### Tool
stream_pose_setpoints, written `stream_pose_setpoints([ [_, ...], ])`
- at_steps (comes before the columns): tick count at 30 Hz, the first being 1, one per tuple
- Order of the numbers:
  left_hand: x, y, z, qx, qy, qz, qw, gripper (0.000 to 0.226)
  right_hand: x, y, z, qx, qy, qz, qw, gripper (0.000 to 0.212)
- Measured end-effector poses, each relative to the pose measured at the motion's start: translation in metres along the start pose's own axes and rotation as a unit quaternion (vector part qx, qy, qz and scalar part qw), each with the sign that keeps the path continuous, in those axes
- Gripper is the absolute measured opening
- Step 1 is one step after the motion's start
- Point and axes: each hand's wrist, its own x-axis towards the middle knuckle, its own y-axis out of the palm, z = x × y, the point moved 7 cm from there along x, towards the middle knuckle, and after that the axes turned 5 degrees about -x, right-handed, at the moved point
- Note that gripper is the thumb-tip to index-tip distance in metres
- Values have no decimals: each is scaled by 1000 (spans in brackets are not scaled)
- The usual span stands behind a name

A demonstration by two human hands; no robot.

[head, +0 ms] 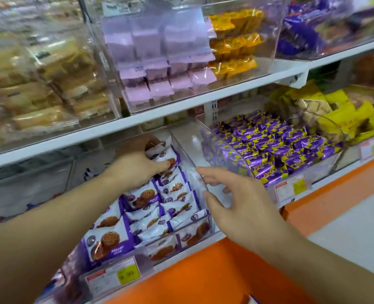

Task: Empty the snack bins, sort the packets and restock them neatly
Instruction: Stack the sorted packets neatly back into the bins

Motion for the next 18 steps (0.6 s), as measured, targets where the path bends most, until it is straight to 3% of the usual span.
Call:
stream_pose_setpoints([
  [10, 24, 5, 6, 70, 26, 15, 997, 58, -1, 1, -5, -26, 9, 2, 1000, 50],
  [18, 31, 7, -10, 242, 33, 72, 967, 72, 0, 3, -7, -34, 9, 4, 999, 50],
])
